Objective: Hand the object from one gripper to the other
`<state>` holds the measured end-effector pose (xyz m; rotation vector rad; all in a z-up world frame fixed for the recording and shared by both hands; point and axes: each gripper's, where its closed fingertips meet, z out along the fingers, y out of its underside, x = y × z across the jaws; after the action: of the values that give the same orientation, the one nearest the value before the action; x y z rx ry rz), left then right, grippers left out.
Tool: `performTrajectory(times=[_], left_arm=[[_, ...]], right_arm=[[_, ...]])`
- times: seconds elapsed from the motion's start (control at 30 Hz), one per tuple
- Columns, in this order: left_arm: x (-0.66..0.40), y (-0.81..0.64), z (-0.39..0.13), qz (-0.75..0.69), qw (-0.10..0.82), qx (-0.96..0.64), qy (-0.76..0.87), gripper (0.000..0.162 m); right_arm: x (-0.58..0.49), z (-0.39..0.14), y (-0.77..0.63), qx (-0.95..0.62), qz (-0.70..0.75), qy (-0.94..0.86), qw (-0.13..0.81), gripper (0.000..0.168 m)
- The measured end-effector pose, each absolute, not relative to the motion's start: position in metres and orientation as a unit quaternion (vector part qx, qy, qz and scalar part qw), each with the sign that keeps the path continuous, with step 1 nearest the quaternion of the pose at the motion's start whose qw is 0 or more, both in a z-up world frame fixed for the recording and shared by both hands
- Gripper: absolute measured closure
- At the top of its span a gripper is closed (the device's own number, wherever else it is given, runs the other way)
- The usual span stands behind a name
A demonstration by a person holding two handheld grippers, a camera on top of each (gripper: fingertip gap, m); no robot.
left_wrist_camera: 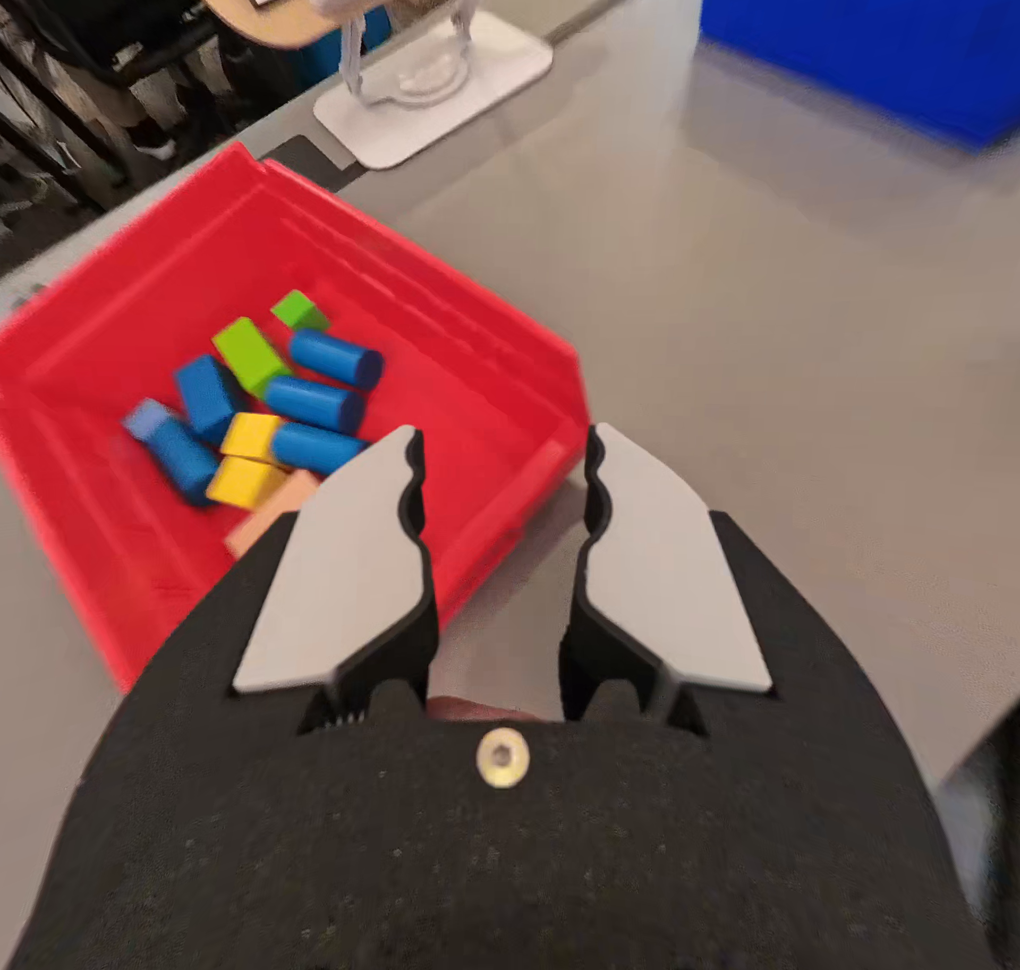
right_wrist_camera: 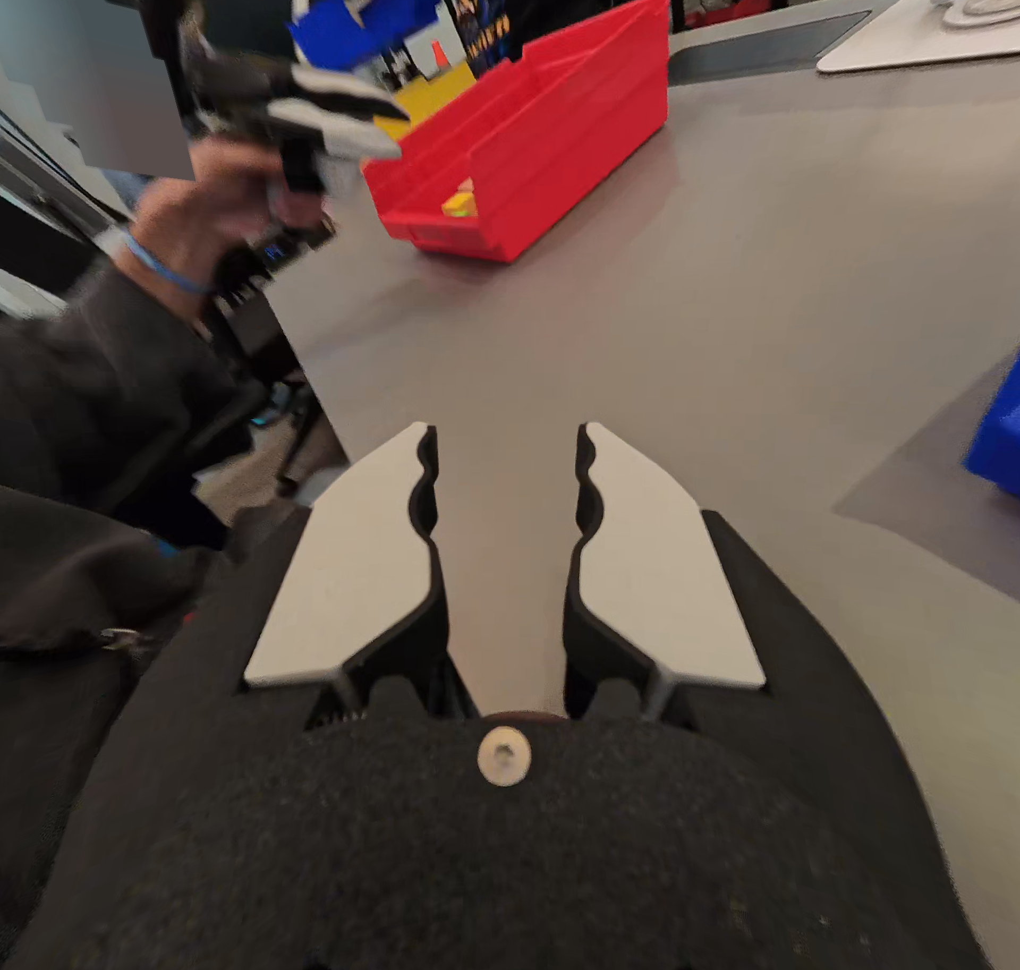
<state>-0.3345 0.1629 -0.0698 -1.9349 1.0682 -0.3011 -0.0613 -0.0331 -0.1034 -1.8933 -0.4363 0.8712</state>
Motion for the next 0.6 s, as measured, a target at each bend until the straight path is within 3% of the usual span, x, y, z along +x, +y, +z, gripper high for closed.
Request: performTrajectory(times=[0.33, 0.6], left_arm=[[-0.377, 0.259, -0.141, 0.039, 0.204, -0.78, 0.59, 0.103], [-0.383, 0.286, -0.169, 0.05, 0.15, -0.788, 0.595, 0.096]], right_arm=[[-0.071, -0.113, -0.039, -0.78, 0.354, -0.208, 0.472, 0.122], [-0.066, -0.123, -0.038, -0.787, 0.357, -0.207, 0.458, 0.123]])
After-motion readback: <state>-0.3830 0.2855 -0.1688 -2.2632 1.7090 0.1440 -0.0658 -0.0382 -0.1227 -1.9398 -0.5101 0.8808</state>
